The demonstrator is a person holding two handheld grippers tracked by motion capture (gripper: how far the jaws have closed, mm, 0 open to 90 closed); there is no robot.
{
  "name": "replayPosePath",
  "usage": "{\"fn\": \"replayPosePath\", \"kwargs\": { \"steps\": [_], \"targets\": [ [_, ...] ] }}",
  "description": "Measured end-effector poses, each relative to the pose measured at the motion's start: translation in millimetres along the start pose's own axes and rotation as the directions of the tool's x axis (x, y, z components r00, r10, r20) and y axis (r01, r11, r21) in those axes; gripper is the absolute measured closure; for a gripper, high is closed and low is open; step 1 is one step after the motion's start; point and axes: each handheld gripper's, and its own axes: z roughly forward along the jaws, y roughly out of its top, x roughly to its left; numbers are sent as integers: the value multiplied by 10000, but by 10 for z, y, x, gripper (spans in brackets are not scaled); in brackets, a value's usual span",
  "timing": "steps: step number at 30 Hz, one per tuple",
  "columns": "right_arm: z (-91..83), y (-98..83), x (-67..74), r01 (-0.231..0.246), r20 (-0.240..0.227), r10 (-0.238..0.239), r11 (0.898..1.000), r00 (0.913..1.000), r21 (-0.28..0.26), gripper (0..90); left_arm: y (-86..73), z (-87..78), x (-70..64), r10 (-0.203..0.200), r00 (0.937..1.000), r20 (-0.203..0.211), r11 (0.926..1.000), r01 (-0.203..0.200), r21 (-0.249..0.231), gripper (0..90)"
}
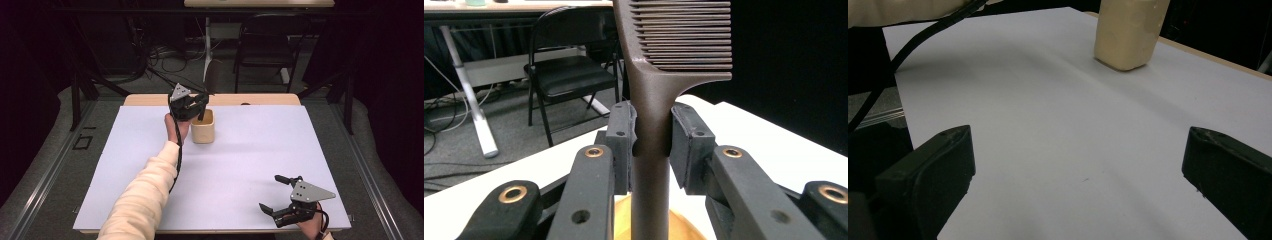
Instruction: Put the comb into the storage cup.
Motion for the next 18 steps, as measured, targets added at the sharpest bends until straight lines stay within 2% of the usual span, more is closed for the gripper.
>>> {"fn": "replayPosePath", "kwargs": {
  "steps": [7,18],
  "targets": [
    [1,1,1,7,-28,-7,10000,10000,40,0,-70,9,13,53,9998,216,10000,-54,62,723],
    [3,-1,0,-19,-6,19,10000,10000,36,0,-130,26,37,8,9997,243,9997,-14,245,723]
  ]
}}
